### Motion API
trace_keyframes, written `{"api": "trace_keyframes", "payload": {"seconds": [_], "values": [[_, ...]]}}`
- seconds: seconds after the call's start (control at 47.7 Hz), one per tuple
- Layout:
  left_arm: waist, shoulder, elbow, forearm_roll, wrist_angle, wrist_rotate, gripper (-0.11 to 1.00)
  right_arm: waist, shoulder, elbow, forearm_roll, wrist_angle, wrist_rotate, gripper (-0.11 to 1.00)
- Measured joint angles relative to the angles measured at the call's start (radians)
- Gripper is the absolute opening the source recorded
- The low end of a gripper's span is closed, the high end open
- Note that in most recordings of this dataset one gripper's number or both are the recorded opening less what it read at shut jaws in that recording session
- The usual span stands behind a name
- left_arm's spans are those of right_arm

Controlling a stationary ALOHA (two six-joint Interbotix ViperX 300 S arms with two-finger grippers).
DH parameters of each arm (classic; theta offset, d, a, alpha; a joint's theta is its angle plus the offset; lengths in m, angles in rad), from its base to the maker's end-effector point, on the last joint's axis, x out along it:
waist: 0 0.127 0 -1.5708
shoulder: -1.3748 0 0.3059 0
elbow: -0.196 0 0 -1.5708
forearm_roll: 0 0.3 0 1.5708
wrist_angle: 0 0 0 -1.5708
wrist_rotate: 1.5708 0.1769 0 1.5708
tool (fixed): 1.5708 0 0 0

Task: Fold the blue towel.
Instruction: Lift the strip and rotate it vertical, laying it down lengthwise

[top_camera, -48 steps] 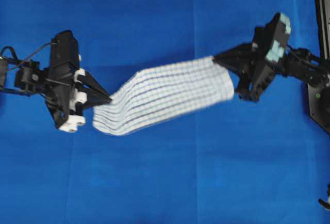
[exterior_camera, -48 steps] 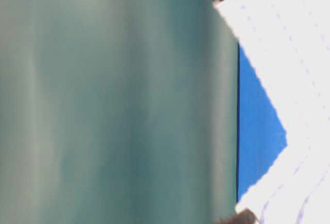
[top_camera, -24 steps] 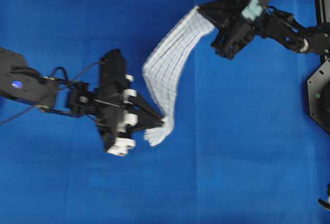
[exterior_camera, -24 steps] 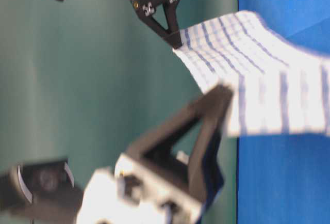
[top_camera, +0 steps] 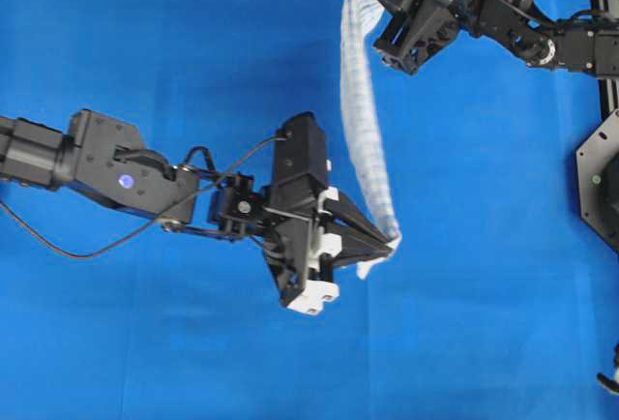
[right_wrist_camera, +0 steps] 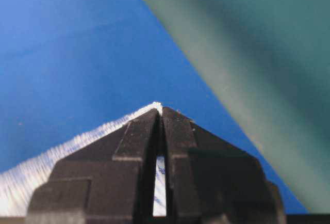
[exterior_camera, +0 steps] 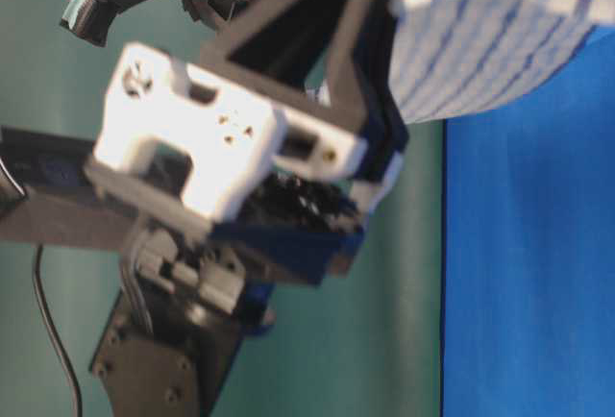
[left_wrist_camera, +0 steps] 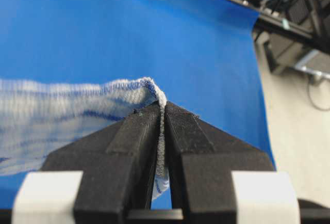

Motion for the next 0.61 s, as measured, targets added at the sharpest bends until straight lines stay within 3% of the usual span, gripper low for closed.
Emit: {"api": "trace_keyframes", "payload": {"seconds": [0.189,0.398,0.608], "values": [[0.000,0.028,-0.020,0.000,-0.046,0.000,0.03,-0.005,0.002,0.000,0.000,0.005,0.000,-0.04],[0.000,0.043,0.018,-0.032,-0.110,0.000,0.03,-0.005,0.043,-0.014,0.000,0.017,0.000,-0.04],[-0.008,0.071,0.112,-0.061,-0.291,0.000,0.03,-0.011,0.138,-0.064,0.000,0.038,-0.003,-0.04]]}}
